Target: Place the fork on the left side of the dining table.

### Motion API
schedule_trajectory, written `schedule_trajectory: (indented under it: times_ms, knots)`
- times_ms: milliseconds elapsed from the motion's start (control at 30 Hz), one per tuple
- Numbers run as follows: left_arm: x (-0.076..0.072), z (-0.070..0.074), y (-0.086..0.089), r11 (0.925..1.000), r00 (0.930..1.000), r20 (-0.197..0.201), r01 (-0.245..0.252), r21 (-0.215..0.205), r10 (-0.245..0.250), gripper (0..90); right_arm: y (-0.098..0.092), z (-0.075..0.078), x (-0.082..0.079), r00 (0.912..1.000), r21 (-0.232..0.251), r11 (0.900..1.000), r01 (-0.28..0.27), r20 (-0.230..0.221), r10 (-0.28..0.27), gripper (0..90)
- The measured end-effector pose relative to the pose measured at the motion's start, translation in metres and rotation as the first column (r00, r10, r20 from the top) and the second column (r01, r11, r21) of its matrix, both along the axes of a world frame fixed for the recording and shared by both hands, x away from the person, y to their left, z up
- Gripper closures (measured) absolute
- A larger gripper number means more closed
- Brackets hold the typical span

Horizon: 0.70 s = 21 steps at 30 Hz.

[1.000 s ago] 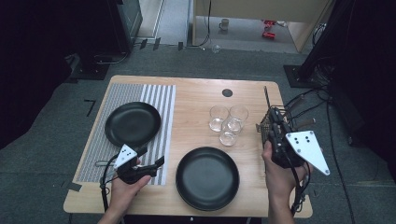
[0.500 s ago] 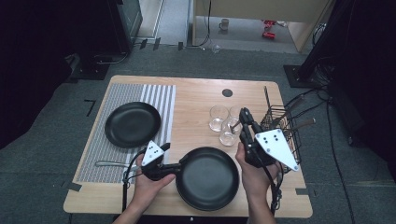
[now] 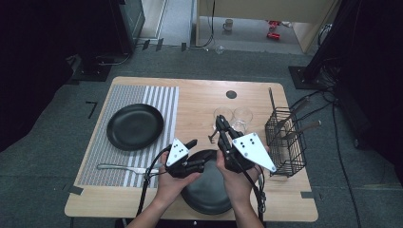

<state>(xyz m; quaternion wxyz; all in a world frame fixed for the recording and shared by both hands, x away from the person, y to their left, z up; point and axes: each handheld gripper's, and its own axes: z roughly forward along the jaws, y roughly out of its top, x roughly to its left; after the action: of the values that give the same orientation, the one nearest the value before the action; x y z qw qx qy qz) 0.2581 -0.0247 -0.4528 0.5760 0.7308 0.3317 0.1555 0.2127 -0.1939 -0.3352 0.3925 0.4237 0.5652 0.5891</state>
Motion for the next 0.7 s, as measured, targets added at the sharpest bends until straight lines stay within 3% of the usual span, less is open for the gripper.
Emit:
schedule_trajectory:
  times_ms: [167,333,400,467,567,633,700]
  knots:
    - [0.003,-0.002,-0.006,0.9985,0.9986,-0.002,-0.052,0.017,0.052,44.4,0.005,-0.006,0.001,0.9995,0.027,0.999,-0.018,-0.023,0.019,87.9]
    - [0.002,-0.002,-0.011,0.9909,0.9922,0.026,-0.124,0.053,0.122,60.1,0.010,-0.010,0.000,0.9992,0.044,0.999,-0.014,-0.037,0.016,87.9]
    - [0.001,-0.002,-0.012,0.9908,0.9921,0.031,-0.123,0.055,0.122,69.5,0.010,-0.011,0.000,0.9991,0.059,0.998,-0.011,-0.040,0.013,87.8]
    - [0.002,-0.002,-0.012,0.9898,0.9919,0.036,-0.124,0.069,0.122,73.2,0.010,-0.011,0.000,0.9990,0.068,0.998,-0.011,-0.043,0.014,86.9]
    - [0.005,-0.002,-0.007,0.9909,0.9930,0.002,-0.118,0.065,0.118,79.0,0.009,-0.012,0.000,0.9983,0.071,0.997,-0.031,-0.047,0.035,83.4]
    - [0.009,-0.002,-0.002,0.9918,0.9923,-0.026,-0.120,0.044,0.121,87.6,0.009,-0.013,0.001,0.9979,0.059,0.998,-0.038,-0.050,0.041,79.9]
    - [0.013,-0.001,0.002,0.9920,0.9908,-0.053,-0.123,0.027,0.124,90.0,0.008,-0.015,0.001,0.9973,0.054,0.997,-0.052,-0.049,0.054,79.3]
